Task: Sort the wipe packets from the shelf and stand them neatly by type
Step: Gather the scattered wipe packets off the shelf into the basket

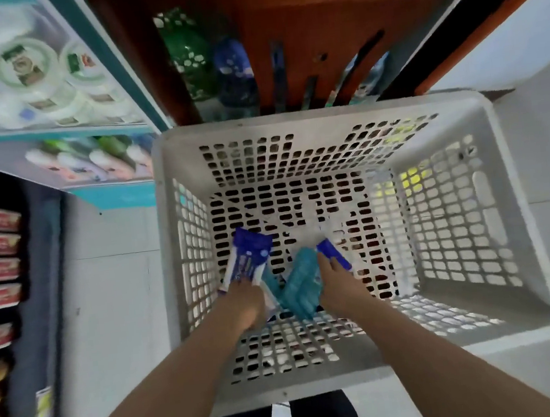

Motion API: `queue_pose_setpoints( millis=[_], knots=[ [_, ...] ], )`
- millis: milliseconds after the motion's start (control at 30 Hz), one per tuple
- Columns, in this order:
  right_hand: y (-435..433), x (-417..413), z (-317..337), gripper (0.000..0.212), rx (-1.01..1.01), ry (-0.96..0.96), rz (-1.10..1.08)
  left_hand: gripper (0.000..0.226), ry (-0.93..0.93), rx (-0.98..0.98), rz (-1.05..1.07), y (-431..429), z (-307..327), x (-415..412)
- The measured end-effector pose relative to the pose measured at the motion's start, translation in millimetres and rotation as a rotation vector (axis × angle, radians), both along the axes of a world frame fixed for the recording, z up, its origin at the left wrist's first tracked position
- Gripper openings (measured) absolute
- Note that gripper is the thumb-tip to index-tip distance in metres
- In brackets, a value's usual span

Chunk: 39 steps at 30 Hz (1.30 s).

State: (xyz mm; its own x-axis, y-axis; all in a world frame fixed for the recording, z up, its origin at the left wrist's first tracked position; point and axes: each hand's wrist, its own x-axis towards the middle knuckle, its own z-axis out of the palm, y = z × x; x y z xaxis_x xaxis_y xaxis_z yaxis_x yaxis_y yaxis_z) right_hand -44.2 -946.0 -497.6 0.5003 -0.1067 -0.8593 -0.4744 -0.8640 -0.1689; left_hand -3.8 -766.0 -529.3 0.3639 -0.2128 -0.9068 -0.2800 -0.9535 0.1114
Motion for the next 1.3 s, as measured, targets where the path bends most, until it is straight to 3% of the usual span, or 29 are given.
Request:
queue_pose_setpoints(
  millis=[67,167,333,567,733,867,1067,1300],
  knots=[
    [-4,-1,-8,0.068,-0.027,0.059,0.152,0.048,0.039,-0.002,-0.04,-1,2,-4],
    [-6,-2,-4,0.058,0.005,0.085,0.209,0.045,-0.085,-0.072,-0.025,2,19,-5],
    [-13,6,34,0.049,-0.04,-0.116,0.175,0.038,-0.371,-0.126,0.078,-1,67,3],
    [-16,30,130,0.051,-0.051,-0.397,0.343,0.035,-0.664,-0.16,0.119,-6,168,-1],
    [2,38,204,0.053,-0.012,-0.561,0.49,0.032,-0.796,-0.096,0.259,20,243,-17],
    [40,42,261,0.053,0.068,-0.729,0.615,0.04,-0.881,0.006,0.386,62,299,-33],
    [128,48,326,0.051,0.152,-0.922,0.797,0.03,-1.023,0.128,0.582,138,371,-68],
    [260,51,378,0.045,0.273,-1.124,0.991,0.038,-1.2,0.233,0.671,250,423,-105]
  ],
)
